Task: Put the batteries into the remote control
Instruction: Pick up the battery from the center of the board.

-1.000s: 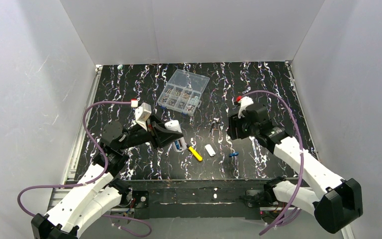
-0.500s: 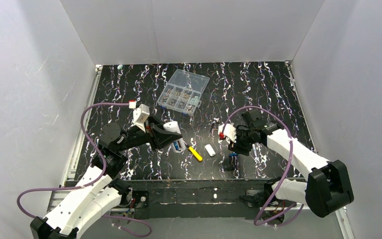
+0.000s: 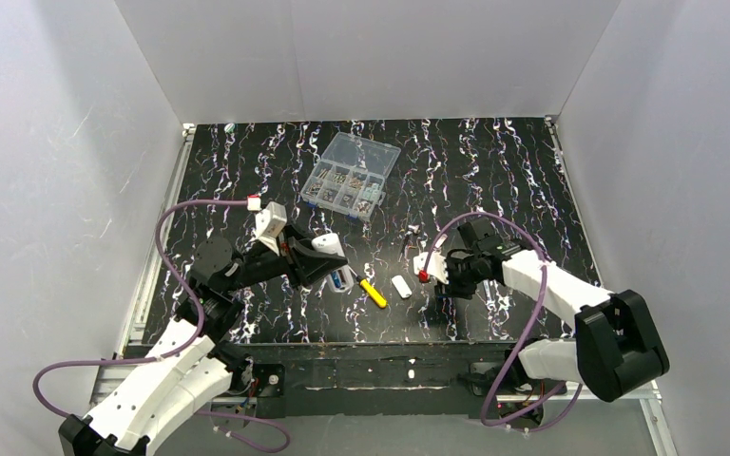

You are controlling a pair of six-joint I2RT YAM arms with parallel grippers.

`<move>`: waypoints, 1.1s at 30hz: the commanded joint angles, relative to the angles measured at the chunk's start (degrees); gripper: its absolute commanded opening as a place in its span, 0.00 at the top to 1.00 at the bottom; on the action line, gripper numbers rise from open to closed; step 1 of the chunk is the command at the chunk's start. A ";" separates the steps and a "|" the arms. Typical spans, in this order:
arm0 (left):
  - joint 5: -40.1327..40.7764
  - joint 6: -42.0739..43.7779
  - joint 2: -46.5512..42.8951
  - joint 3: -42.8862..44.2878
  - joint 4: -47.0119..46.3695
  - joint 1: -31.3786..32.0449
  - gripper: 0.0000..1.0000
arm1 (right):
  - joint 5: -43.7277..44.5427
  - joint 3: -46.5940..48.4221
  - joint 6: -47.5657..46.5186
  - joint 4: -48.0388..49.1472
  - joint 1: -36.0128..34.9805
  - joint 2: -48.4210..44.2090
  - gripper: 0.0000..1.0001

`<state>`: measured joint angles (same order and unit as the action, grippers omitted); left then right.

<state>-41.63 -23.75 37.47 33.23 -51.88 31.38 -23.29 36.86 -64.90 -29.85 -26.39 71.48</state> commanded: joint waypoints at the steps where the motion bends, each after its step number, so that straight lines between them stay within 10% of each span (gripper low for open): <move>1: -0.30 1.42 -1.97 -0.15 -4.39 0.26 1.00 | -0.80 0.85 -2.88 0.08 -0.59 1.46 0.52; 14: 0.14 2.39 -2.58 -0.56 -4.33 0.26 1.00 | 1.77 4.44 -2.25 -4.19 -2.23 9.67 0.69; 23: 0.31 3.12 -3.47 -0.48 -2.69 0.27 1.00 | 0.92 10.20 0.46 -8.68 -2.85 13.01 0.99; 33: 4.10 1.28 -2.67 -0.10 -1.77 0.26 1.00 | 0.54 7.85 25.24 10.69 -2.63 -2.70 0.99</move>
<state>-39.42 -21.56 35.20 32.29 -49.28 31.38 -21.45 45.19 -53.76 -31.57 -28.91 78.22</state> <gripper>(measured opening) 0.254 0.057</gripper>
